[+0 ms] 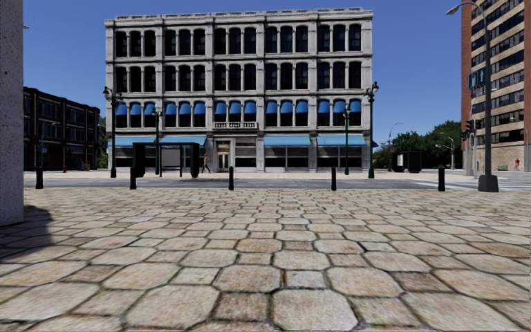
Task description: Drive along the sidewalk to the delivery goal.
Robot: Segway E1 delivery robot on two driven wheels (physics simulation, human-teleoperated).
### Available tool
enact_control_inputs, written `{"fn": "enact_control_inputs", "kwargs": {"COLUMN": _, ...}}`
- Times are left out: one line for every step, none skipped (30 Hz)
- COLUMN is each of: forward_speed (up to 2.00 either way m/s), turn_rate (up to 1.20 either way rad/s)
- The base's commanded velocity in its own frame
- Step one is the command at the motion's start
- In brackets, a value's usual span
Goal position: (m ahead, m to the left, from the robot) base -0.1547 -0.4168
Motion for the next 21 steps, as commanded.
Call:
{"fn": "enact_control_inputs", "kwargs": {"forward_speed": 1.75, "turn_rate": 0.0}}
{"fn": "enact_control_inputs", "kwargs": {"forward_speed": 1.73, "turn_rate": 0.0}}
{"fn": "enact_control_inputs", "kwargs": {"forward_speed": 1.51, "turn_rate": 0.0}}
{"fn": "enact_control_inputs", "kwargs": {"forward_speed": 0.33, "turn_rate": 0.0}}
{"fn": "enact_control_inputs", "kwargs": {"forward_speed": 0.0, "turn_rate": 0.0}}
{"fn": "enact_control_inputs", "kwargs": {"forward_speed": 0.0, "turn_rate": 0.0}}
{"fn": "enact_control_inputs", "kwargs": {"forward_speed": 0.0, "turn_rate": 0.0}}
{"fn": "enact_control_inputs", "kwargs": {"forward_speed": 0.0, "turn_rate": 0.0}}
{"fn": "enact_control_inputs", "kwargs": {"forward_speed": 0.0, "turn_rate": 0.0}}
{"fn": "enact_control_inputs", "kwargs": {"forward_speed": 0.0, "turn_rate": 0.0}}
{"fn": "enact_control_inputs", "kwargs": {"forward_speed": 0.0, "turn_rate": 0.0}}
{"fn": "enact_control_inputs", "kwargs": {"forward_speed": 0.0, "turn_rate": 0.0}}
{"fn": "enact_control_inputs", "kwargs": {"forward_speed": 0.0, "turn_rate": 0.0}}
{"fn": "enact_control_inputs", "kwargs": {"forward_speed": 0.0, "turn_rate": 0.0}}
{"fn": "enact_control_inputs", "kwargs": {"forward_speed": 0.0, "turn_rate": 0.0}}
{"fn": "enact_control_inputs", "kwargs": {"forward_speed": 0.0, "turn_rate": 0.0}}
{"fn": "enact_control_inputs", "kwargs": {"forward_speed": 0.0, "turn_rate": 0.0}}
{"fn": "enact_control_inputs", "kwargs": {"forward_speed": 0.0, "turn_rate": 0.0}}
{"fn": "enact_control_inputs", "kwargs": {"forward_speed": 0.0, "turn_rate": 0.0}}
{"fn": "enact_control_inputs", "kwargs": {"forward_speed": 0.0, "turn_rate": 0.0}}
{"fn": "enact_control_inputs", "kwargs": {"forward_speed": 0.0, "turn_rate": 0.0}}
